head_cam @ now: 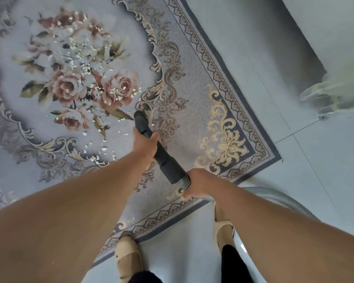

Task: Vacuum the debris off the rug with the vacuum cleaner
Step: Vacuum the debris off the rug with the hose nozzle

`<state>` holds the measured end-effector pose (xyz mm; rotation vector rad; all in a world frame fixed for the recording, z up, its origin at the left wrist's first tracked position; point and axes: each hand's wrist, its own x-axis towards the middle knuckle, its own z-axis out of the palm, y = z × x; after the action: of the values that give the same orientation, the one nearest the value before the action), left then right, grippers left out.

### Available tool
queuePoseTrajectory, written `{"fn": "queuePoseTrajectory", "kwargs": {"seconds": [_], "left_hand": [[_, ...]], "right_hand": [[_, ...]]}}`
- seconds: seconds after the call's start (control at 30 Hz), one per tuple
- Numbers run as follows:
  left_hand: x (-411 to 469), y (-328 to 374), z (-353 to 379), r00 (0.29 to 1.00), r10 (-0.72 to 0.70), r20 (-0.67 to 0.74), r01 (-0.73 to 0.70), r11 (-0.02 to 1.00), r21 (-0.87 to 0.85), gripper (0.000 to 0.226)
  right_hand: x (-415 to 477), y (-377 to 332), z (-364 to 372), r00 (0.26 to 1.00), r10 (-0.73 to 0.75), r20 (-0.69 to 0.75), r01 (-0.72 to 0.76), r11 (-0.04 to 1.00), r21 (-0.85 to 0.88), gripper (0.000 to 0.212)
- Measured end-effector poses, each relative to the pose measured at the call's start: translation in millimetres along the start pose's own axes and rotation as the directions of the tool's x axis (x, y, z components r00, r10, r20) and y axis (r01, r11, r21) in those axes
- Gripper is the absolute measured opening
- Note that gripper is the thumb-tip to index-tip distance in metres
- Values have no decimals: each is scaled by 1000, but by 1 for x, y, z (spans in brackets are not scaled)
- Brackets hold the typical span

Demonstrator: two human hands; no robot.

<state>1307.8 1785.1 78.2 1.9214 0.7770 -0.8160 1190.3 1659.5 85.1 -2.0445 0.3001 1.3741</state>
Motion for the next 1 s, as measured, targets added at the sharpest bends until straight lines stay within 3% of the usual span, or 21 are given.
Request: {"fn": "queuePoseTrajectory", "kwargs": {"seconds": [0.2,0.47,0.57,0.77,1.0], "left_hand": [[1,-35,-28,996,38,76,-44,996,80,67],[-26,-60,-14,966,61,250,-113,973,199,73],[-23,-72,-20,976,74,203,-101,987,126,65],[-5,-90,-60,995,60,74,-69,988,138,56],[-29,-86,-46,990,69,124,-82,991,104,53]], "right_hand": [[-7,-24,64,994,48,-100,-47,999,16,36],[-28,-7,112,974,131,-183,-128,991,26,43],[-27,-8,118,969,132,-207,-138,990,-12,45],[-26,-34,134,990,-17,-143,23,999,39,30],[-47,-19,135,981,38,-188,-19,995,99,41]]}}
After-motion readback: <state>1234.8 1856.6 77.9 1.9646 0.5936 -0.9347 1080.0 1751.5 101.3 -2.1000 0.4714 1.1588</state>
